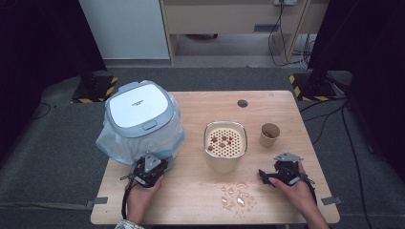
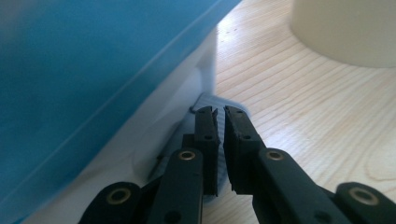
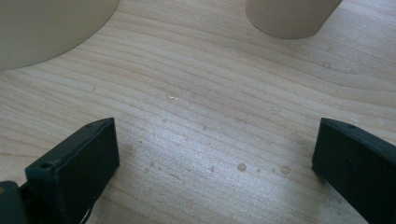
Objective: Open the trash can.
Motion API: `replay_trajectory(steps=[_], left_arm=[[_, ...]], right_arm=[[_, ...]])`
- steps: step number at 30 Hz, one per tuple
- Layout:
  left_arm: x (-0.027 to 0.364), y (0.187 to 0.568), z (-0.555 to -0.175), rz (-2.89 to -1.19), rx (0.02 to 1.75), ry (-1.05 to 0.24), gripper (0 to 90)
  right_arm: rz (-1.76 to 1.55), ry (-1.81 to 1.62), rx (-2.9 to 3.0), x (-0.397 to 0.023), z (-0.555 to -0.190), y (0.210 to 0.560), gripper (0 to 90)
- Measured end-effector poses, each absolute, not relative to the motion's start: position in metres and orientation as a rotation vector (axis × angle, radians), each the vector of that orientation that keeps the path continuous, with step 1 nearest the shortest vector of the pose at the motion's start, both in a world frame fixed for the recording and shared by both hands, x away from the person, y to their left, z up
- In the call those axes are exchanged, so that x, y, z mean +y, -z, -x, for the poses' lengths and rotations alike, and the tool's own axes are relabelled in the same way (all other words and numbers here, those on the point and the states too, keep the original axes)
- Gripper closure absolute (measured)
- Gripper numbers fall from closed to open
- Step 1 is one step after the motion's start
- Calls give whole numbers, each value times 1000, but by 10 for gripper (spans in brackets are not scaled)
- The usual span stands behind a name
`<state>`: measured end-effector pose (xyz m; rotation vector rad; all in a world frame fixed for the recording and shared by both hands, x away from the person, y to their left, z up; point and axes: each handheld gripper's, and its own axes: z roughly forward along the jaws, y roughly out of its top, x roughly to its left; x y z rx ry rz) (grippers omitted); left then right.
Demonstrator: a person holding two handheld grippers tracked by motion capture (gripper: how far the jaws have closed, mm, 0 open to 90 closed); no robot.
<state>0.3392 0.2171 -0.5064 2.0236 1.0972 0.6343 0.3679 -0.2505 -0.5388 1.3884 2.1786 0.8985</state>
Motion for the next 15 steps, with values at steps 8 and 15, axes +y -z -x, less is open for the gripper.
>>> replay_trajectory(steps=[8, 15], left_arm=[[216, 509, -339, -2035, 1100, -638, 838], [213, 511, -339, -2054, 1101, -673, 852]], right_arm=[[-1392, -900, 2176, -250, -367, 539, 10], [-1393, -901, 2175, -250, -367, 539, 10]])
